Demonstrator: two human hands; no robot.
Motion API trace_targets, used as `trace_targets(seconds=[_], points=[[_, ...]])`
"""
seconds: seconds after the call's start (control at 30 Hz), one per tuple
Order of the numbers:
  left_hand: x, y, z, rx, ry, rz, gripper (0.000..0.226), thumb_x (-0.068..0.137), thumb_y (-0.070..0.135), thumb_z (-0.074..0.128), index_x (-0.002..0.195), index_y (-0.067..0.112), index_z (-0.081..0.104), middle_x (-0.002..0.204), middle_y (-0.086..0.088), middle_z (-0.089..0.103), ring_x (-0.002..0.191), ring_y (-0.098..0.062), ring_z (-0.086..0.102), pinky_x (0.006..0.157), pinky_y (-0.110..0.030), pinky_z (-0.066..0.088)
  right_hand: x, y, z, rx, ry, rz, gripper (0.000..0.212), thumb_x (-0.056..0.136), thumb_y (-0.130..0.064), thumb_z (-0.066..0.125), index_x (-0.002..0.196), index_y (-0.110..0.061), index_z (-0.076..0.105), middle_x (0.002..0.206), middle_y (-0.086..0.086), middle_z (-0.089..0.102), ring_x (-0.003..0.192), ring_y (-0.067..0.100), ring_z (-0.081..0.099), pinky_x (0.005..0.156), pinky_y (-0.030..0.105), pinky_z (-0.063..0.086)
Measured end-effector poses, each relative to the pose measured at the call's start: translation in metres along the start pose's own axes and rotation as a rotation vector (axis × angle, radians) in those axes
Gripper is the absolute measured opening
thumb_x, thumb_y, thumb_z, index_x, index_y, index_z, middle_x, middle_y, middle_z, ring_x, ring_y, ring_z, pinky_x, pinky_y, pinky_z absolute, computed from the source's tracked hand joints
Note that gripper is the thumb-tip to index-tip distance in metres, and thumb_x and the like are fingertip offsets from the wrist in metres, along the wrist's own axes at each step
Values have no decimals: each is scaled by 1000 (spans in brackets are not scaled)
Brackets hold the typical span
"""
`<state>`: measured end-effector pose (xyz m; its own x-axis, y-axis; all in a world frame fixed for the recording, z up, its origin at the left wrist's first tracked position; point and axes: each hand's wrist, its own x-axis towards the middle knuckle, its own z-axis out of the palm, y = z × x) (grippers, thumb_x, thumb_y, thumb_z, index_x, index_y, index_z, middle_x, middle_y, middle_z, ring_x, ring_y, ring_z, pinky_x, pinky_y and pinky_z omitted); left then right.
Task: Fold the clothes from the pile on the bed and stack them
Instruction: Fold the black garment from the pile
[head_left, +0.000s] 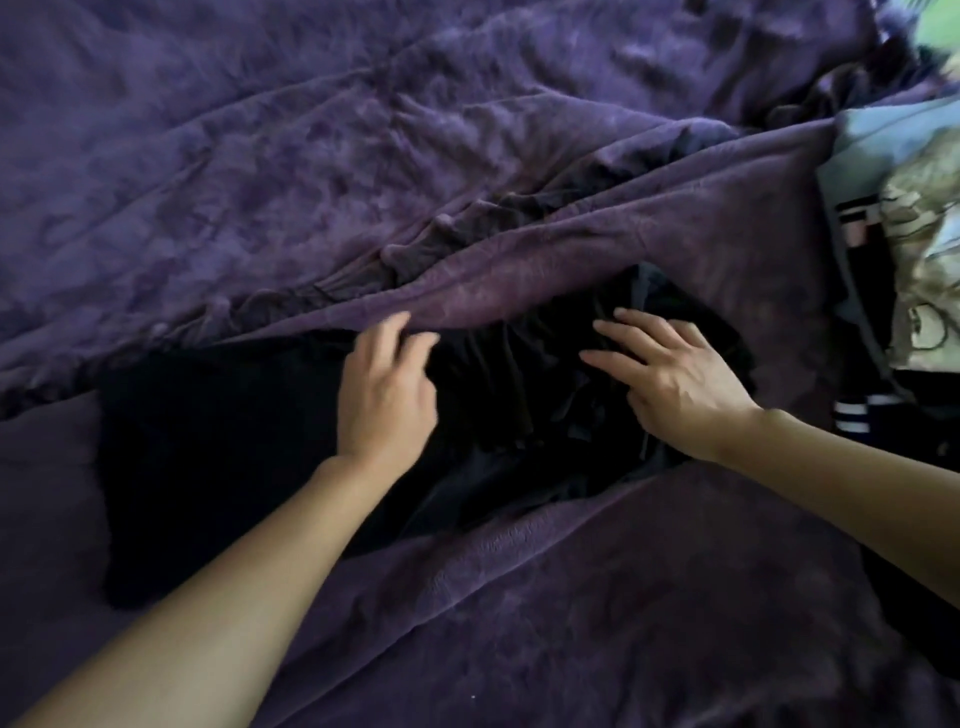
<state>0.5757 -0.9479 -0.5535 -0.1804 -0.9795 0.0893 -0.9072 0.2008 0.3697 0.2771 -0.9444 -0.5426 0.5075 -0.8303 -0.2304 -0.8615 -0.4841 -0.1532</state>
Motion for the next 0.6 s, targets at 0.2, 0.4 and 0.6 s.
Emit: trace_targets(seconds=[0.2, 0.4, 0.6], points=[[-26, 48, 39, 330, -711, 265, 62, 89, 19, 52, 146, 28, 30, 159, -5, 13, 146, -27, 9, 111, -45, 21, -14, 47, 3, -75, -113, 519, 52, 88, -28, 51, 138, -40, 46, 158, 2, 22, 145, 29, 11, 109, 50, 23], [-57, 51, 34, 319, -574, 143, 55, 89, 18, 49, 142, 24, 37, 155, -8, 19, 142, -30, 17, 108, -42, 27, -39, 40, 8, 427, 143, 1046, 70, 80, -61, 59, 136, -21, 44, 133, 11, 53, 120, 35, 50, 95, 44, 43], [-67, 66, 46, -88, -808, 81, 52, 95, 15, 43, 145, 25, 36, 160, 1, 9, 147, -18, 6, 115, -41, 22, -25, 12, -23, 1190, 226, 1120, 36, 70, -19, 83, 103, -14, 69, 92, 6, 72, 72, 20, 70, 54, 31, 58]])
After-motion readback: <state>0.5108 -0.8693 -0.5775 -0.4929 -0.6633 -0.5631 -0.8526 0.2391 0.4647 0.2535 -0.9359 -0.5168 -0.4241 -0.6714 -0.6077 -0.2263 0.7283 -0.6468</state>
